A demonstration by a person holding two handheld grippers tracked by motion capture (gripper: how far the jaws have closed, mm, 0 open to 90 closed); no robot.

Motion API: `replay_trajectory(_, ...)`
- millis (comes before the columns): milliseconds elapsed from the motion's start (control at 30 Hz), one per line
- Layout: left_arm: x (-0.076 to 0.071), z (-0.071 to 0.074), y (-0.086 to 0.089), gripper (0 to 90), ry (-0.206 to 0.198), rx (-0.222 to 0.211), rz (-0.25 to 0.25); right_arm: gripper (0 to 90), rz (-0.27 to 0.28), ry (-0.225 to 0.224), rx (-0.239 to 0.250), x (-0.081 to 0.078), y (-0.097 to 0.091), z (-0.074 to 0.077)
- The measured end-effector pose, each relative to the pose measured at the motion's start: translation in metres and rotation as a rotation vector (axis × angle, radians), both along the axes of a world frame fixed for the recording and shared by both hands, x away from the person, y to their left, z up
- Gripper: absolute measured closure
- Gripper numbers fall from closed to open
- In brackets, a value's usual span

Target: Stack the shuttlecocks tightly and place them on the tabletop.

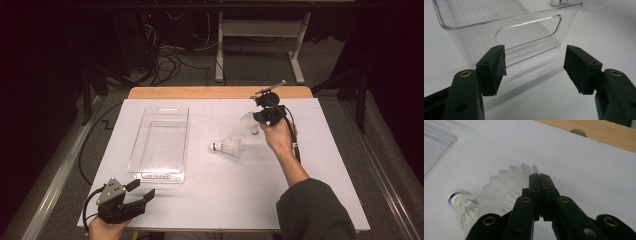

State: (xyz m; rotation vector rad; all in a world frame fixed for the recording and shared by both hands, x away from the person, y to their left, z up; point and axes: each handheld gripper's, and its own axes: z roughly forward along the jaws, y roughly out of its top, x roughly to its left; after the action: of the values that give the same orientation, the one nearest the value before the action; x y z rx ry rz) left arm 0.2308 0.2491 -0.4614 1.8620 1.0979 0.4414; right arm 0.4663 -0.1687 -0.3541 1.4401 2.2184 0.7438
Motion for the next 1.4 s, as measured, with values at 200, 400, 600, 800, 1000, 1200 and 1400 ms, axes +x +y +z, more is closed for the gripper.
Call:
replay_trajectory(200,0.000,0.000,0.000,34.8,0.000,-0.003,0.005,89.6,0.020,-0.006,0.002,-0.013,-0.005,0.000)
replay_trajectory(400,-0.001,0.000,0.001,34.8,0.001,-0.004,0.006,89.7,0.034,-0.010,0.012,-0.024,-0.010,-0.002)
replay_trajectory(600,-0.001,0.000,0.000,34.8,0.001,-0.002,0.005,89.6,0.047,-0.016,0.053,-0.032,-0.013,-0.011)
replay_trajectory(800,-0.001,0.000,0.000,34.8,0.002,-0.002,0.007,89.6,0.069,-0.017,0.065,-0.037,-0.010,-0.016)
replay_trajectory(1000,-0.001,0.000,0.000,34.8,0.004,-0.004,0.008,89.6,0.084,-0.029,0.078,-0.041,-0.009,-0.019)
replay_trajectory(1200,-0.001,-0.001,0.000,34.7,0.006,-0.006,0.007,89.6,0.090,-0.024,0.092,-0.043,-0.011,-0.026)
replay_trajectory(1400,0.000,-0.001,0.000,34.7,0.008,-0.008,0.009,89.5,0.091,-0.023,0.100,-0.044,-0.011,-0.032)
